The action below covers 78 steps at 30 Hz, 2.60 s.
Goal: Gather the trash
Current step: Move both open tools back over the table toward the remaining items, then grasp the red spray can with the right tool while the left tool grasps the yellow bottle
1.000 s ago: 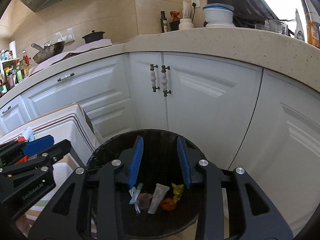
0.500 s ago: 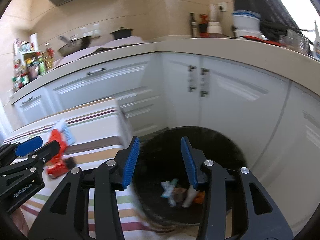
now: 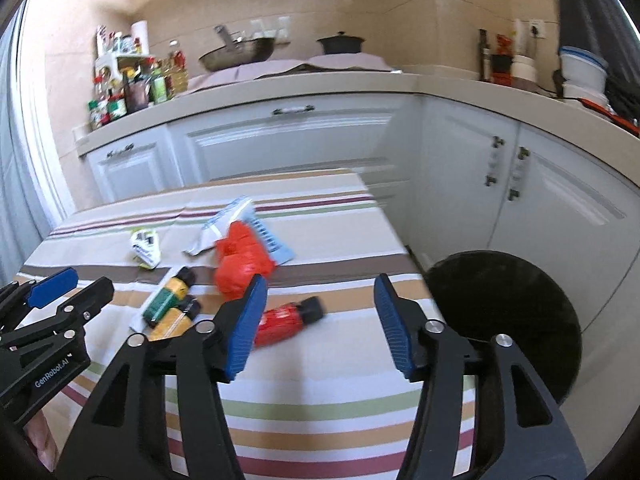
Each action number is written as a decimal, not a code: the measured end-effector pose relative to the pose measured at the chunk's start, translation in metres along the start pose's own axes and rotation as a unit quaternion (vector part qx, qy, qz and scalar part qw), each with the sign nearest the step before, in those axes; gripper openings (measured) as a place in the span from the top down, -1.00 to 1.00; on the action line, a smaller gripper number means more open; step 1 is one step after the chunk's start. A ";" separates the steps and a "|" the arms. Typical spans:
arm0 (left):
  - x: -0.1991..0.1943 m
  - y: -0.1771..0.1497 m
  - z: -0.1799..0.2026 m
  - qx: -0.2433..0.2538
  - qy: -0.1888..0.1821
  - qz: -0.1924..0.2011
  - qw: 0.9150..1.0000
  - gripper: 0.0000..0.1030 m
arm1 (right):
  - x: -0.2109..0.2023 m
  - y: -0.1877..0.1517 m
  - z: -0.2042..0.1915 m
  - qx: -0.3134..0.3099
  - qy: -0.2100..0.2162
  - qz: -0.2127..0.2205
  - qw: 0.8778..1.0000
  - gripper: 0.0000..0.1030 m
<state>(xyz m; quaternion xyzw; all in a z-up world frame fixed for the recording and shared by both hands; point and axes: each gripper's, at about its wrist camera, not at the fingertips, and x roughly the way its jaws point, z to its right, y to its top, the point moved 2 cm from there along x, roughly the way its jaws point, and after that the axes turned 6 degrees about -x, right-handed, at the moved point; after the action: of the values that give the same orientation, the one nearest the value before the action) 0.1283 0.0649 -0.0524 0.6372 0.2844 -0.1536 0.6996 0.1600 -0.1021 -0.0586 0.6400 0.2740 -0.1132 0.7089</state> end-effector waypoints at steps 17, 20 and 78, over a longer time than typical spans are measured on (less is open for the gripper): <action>0.021 -0.003 -0.071 -0.052 0.011 -0.018 0.998 -0.04 | 0.044 0.001 -0.034 -0.026 -0.051 -0.090 0.994 -0.35; 0.025 -0.004 -0.075 -0.059 0.002 -0.026 0.998 -0.04 | 0.047 -0.002 -0.032 -0.027 -0.062 -0.102 0.992 -0.35; 0.023 -0.011 -0.049 -0.047 -0.067 -0.046 0.996 -0.12 | 0.053 -0.017 -0.012 0.021 -0.051 -0.148 0.987 0.55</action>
<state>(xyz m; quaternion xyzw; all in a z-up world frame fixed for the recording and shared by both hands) 0.1301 0.1145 -0.0761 0.5784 0.2730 -0.2146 0.7382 0.1920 -0.0836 -0.1017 0.6004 0.3266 -0.2550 0.6840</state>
